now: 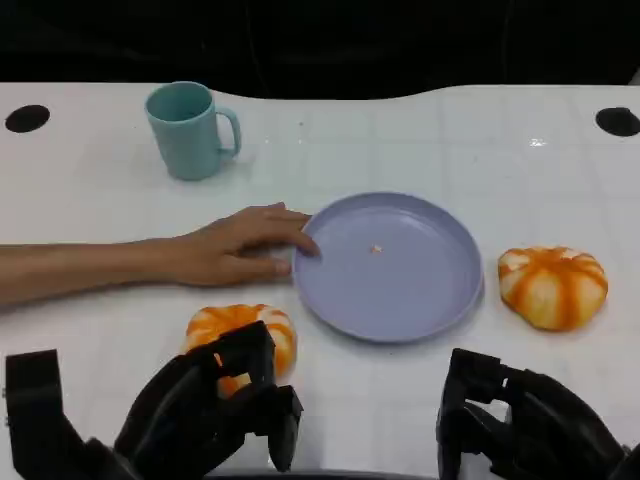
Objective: Grasp the bread from the table and place it into the plate.
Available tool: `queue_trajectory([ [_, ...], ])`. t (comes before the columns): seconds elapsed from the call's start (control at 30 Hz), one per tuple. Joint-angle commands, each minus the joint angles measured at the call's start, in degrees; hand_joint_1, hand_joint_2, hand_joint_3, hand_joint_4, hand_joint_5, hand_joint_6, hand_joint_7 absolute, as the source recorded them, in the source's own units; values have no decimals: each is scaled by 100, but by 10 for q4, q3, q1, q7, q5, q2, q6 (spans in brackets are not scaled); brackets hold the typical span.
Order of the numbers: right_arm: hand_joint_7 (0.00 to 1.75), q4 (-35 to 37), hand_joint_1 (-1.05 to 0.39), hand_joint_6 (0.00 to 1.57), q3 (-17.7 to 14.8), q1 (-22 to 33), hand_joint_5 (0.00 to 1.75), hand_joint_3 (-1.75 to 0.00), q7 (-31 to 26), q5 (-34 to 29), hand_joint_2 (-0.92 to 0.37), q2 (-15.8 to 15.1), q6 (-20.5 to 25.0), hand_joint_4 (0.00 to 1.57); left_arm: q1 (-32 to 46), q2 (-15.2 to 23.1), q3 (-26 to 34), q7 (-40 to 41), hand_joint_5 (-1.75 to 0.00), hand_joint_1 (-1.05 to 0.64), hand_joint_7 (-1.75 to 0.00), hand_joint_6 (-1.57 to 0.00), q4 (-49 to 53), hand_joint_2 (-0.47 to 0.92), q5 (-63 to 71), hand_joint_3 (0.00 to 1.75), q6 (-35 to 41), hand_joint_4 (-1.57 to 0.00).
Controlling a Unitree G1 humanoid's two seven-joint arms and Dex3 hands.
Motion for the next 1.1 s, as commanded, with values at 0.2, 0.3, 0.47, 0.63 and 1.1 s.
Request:
queue_trajectory([
  [0.2, 166, -8, -48, 46, -4, 3, 175, -42, 2, 5, -92, -5, 2, 61, 1, 7, 6, -3, -175, -66, -175, -67, -3, 92, 1, 18, 3, -89],
  [0.3, 167, -8, -49, 46, -4, 4, 175, -41, 1, 4, -92, -4, 1, 61, 3, 6, 5, 0, -175, -65, -175, -67, -6, 92, 2, 18, 3, -89],
  [0.47, 167, -7, -49, 46, -3, 4, 175, -41, 2, 4, -92, -4, -2, 61, 0, 7, 6, -3, -175, -65, -175, -67, -3, 92, -1, 18, 7, -89],
  [0.63, 168, -11, -49, 45, -3, 5, 175, -42, 2, 7, -92, -3, 2, 62, 2, 8, 6, -2, -175, -66, -175, -67, -7, 92, 2, 17, 4, -89],
  [1.1, 169, -10, -47, 42, -3, 4, 175, -45, 9, 3, -92, -7, -3, 61, 4, 8, 5, 1, -175, -65, -175, -66, -11, 92, 3, 18, 7, -88],
])
